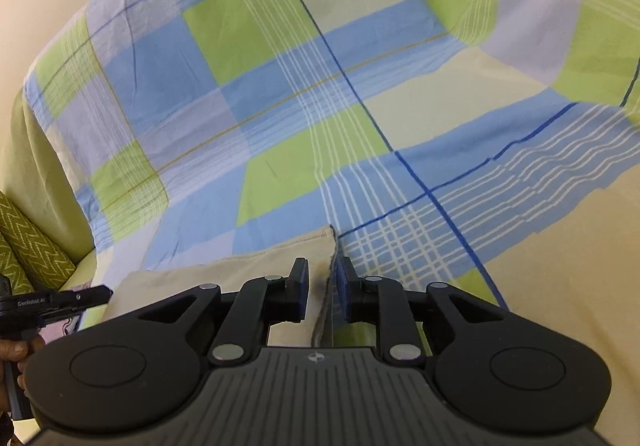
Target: Fold clothes
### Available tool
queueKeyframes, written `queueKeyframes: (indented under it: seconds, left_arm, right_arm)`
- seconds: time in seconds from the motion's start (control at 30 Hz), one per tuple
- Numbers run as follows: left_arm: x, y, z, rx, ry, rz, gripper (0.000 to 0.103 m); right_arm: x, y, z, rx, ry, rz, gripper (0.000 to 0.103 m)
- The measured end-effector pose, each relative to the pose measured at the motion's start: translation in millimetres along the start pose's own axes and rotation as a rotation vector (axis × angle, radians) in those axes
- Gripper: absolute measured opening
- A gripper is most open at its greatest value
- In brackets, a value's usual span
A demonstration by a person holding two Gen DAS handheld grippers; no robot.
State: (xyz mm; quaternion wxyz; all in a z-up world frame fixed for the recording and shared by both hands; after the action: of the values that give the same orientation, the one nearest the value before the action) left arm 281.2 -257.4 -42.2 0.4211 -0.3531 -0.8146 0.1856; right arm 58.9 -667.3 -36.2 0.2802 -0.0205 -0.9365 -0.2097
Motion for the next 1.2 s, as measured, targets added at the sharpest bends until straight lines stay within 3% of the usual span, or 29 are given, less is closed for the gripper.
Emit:
queueKeyframes:
  seconds: [0.1,0.2,0.23,0.3,0.53,0.67,0.7,0.73,0.87,0.97,1.1,1.2]
  left_arm:
    - [9,-9,17,-0.002,0.036,0.032,0.027]
    - [9,-16,36,-0.03,0.079,0.048,0.028]
    - [8,-17,41,-0.046,0.083,0.041,0.023]
    - [9,-20,48,-0.074,0.08,0.026,0.002]
    - [20,-16,59,-0.072,0.093,0.024,0.002]
    - [20,-13,46,-0.072,0.098,0.01,0.013]
    - [22,-13,40,-0.075,0.08,-0.001,0.025]
    - [25,-14,33,-0.079,0.051,-0.019,0.031]
    - [24,-34,11,-0.186,-0.024,-0.024,0.031]
    - [-1,-55,9,-0.286,0.014,0.006,0.031]
    - [-37,-63,21,-0.432,0.078,-0.075,0.018]
    - [-39,-52,28,-0.453,0.07,-0.081,0.017]
  right_arm:
    - [15,8,2,0.031,-0.009,0.001,0.028]
    - [23,15,8,0.045,0.023,-0.012,0.033]
    - [24,16,10,0.05,0.037,-0.014,0.033]
    - [23,17,15,0.059,0.066,-0.014,0.033]
    - [27,17,21,0.073,0.098,-0.007,0.034]
    - [24,19,19,0.067,0.089,-0.019,0.034]
    - [24,19,18,0.063,0.08,-0.024,0.034]
    - [24,19,16,0.064,0.064,-0.022,0.035]
    - [20,23,4,0.089,-0.001,-0.009,0.037]
    - [3,42,-6,0.164,-0.005,-0.05,0.037]
    - [-34,81,-7,0.319,0.054,-0.106,0.036]
    - [-61,110,3,0.519,0.136,-0.136,0.036]
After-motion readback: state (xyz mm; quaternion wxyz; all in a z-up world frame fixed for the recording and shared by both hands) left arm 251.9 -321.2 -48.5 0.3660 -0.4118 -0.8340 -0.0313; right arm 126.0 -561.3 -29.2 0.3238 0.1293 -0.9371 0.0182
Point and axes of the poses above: each gripper's, at about its wrist camera, not at the fingertips, and x roughly against the way its jaws point, y to its left, z to its underside, the point moved 1 cm from there along -x, roughly the way its jaws point, and after that the axes turned 9 degrees about x, right-handed, at the moved point
